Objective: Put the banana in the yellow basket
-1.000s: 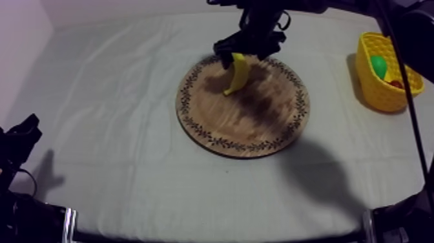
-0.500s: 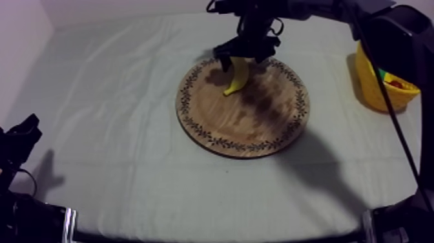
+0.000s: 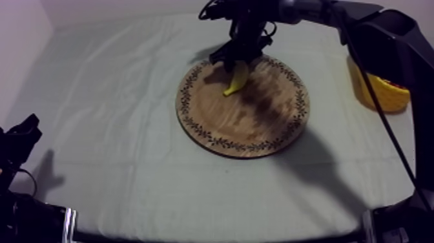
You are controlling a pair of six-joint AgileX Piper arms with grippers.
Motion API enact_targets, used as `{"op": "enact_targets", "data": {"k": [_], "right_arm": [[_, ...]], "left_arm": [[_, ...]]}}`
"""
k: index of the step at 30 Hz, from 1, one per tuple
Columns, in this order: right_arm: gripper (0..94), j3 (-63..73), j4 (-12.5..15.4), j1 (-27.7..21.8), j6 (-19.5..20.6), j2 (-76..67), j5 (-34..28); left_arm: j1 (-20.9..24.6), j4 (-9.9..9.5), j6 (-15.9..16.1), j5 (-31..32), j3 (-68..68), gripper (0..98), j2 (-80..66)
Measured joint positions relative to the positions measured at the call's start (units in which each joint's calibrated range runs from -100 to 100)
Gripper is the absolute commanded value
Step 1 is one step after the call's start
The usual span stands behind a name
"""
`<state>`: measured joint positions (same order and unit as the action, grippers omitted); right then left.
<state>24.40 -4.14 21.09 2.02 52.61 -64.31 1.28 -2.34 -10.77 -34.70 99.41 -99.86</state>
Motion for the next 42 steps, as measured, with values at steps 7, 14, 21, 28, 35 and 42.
{"op": "enact_targets", "data": {"k": [7,14,21,28,35,42], "right_arm": [[28.6,-0.06,0.25,0.04,0.01,-0.61,-1.37],[28.7,-3.3,1.43,0.15,-0.02,-6.89,-4.16],[28.4,-13.0,0.59,-0.43,-0.35,-19.24,-5.53],[28.2,-29.63,-0.71,-2.94,-0.87,-35.55,-3.19],[28.3,-44.86,-0.47,-9.68,-3.82,-51.73,-3.17],[28.0,-53.39,-0.21,-19.3,-7.81,-60.5,-3.74]], "left_arm": [[0.0,0.0,0.0,0.0,0.0,0.1,0.0],[0.0,0.0,0.0,0.0,0.0,0.1,0.0],[0.0,0.0,0.0,0.0,0.0,0.1,0.0],[0.0,0.0,0.0,0.0,0.0,0.1,0.0],[0.0,0.0,0.0,0.0,0.0,0.1,0.0],[0.0,0.0,0.0,0.0,0.0,0.1,0.0]]}}
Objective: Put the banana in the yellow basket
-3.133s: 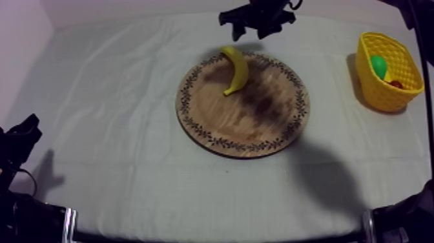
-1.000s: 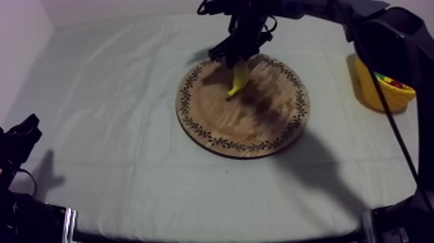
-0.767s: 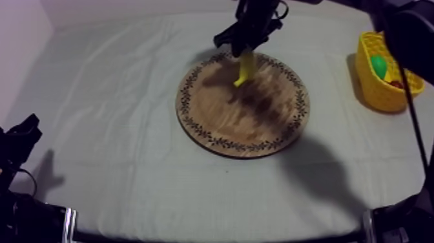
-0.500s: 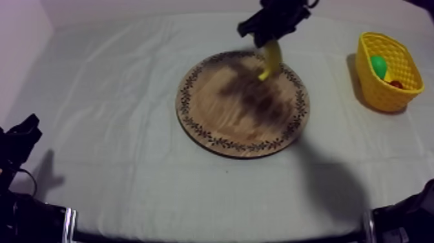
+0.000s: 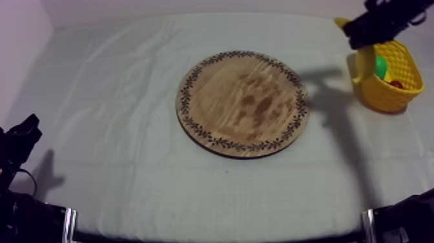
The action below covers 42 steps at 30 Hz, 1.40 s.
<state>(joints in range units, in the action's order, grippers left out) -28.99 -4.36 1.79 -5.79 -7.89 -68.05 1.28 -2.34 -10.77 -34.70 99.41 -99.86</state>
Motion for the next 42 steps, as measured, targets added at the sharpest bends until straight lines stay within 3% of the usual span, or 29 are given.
{"op": "enact_targets", "data": {"k": [8,14,28,31,35,38,40,42], "right_arm": [[28.0,-3.29,0.08,-10.61,-3.12,4.71,4.56],[27.9,2.71,0.94,-15.26,-4.05,10.63,4.96],[29.2,23.39,0.77,-15.23,-3.15,30.57,3.36],[34.9,25.58,0.93,-15.16,-3.18,33.56,3.44],[58.3,26.3,0.46,-15.16,-2.09,34.94,2.98],[66.0,25.29,-0.77,-15.41,0.37,34.22,3.93],[60.9,24.48,-0.72,-15.74,1.88,33.44,4.89],[43.7,23.41,0.08,-16.1,2.6,32.23,6.19]], "left_arm": [[0.0,0.0,0.0,0.0,0.0,0.1,0.0],[0.0,0.0,0.0,0.0,0.0,0.1,0.0],[0.0,0.0,0.0,0.0,0.0,0.1,0.0],[0.0,0.0,0.0,0.0,0.0,0.1,0.0],[0.0,0.0,0.0,0.0,0.0,0.1,0.0],[0.0,0.0,0.0,0.04,0.0,0.1,0.0],[0.0,0.0,0.0,0.04,0.0,0.1,0.0],[0.0,0.0,0.0,0.04,0.0,0.1,0.0]]}}
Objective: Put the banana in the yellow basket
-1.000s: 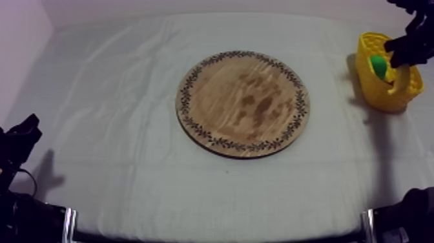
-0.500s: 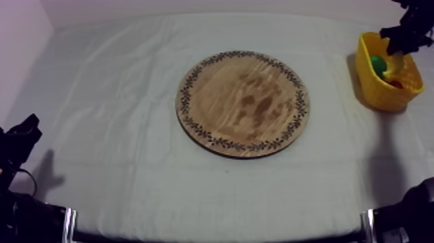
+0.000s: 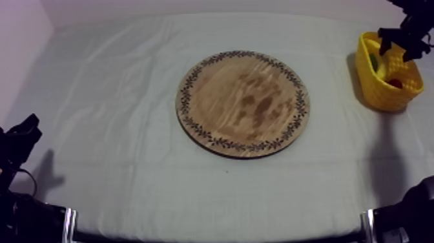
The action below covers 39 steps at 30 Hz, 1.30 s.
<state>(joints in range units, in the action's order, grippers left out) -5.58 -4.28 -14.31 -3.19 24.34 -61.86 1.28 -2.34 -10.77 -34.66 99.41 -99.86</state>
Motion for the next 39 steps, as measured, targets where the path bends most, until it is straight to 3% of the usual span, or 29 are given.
{"op": "enact_targets", "data": {"k": [3,8,17,28,39], "right_arm": [[16.1,-2.6,1.18,-0.05,0.09,-2.37,2.74],[3.3,-10.05,1.39,1.13,-1.82,-8.67,7.71],[0.8,-29.94,0.17,7.07,0.49,-26.74,13.11],[0.7,-51.59,-0.27,14.82,2.73,-54.45,12.92],[0.7,-71.22,0.88,18.46,3.19,-87.44,12.46]], "left_arm": [[0.0,0.0,0.0,0.0,0.0,0.1,0.0],[0.0,0.0,0.0,0.0,0.0,0.1,0.0],[0.0,0.0,0.0,0.0,0.0,0.1,0.0],[0.0,0.0,0.0,0.0,0.0,0.1,0.0],[0.0,0.0,0.0,0.0,0.0,0.1,0.0]]}}
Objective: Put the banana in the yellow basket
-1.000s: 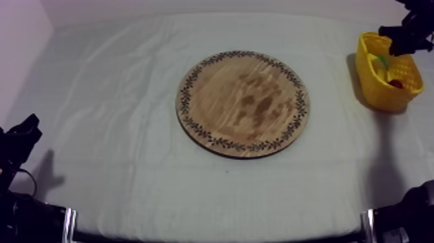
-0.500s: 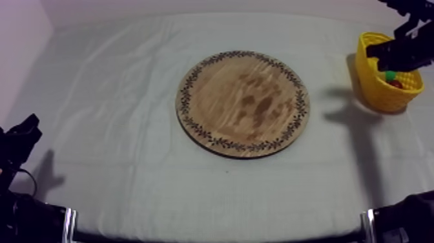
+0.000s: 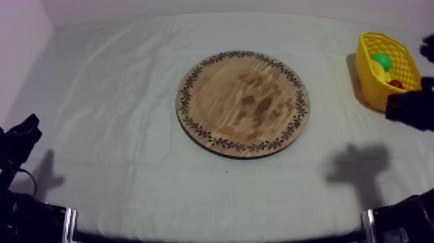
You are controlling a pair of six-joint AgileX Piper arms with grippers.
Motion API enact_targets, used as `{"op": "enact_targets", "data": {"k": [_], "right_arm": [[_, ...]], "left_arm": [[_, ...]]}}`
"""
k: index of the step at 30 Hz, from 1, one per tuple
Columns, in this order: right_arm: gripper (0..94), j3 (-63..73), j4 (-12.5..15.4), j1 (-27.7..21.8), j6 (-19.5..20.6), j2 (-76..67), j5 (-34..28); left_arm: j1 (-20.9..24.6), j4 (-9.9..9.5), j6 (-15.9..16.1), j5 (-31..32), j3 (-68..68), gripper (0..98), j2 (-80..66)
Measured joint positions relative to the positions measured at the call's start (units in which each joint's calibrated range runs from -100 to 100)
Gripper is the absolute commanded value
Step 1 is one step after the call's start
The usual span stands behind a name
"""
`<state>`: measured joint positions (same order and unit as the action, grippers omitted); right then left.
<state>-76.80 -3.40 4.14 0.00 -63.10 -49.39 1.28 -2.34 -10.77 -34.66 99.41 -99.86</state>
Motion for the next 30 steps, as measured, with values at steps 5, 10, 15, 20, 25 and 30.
{"op": "enact_targets", "data": {"k": [5,10,15,20,25,30], "right_arm": [[0.7,-7.88,0.5,0.75,-0.5,-16.23,-1.67],[0.7,-15.21,1.08,-0.42,-0.28,-28.24,0.27],[0.4,-20.21,3.06,-1.73,-0.62,-32.64,3.55],[0.3,-21.54,3.86,-2.48,-1.04,-32.64,6.35],[0.3,-22.35,4.2,-2.48,-3.78,-32.64,8.06],[0.3,-22.64,4.25,-2.48,-6.1,-32.64,9.35]], "left_arm": [[0.0,0.0,0.0,0.12,0.07,0.1,0.0],[0.0,0.05,0.0,0.48,0.19,0.1,0.0],[0.04,0.1,0.03,0.91,0.33,0.1,0.0],[0.04,0.1,0.03,0.91,0.33,0.1,0.0],[0.04,0.1,0.0,0.91,0.33,0.1,0.0],[0.04,0.1,0.0,0.91,0.33,0.1,0.0]]}}
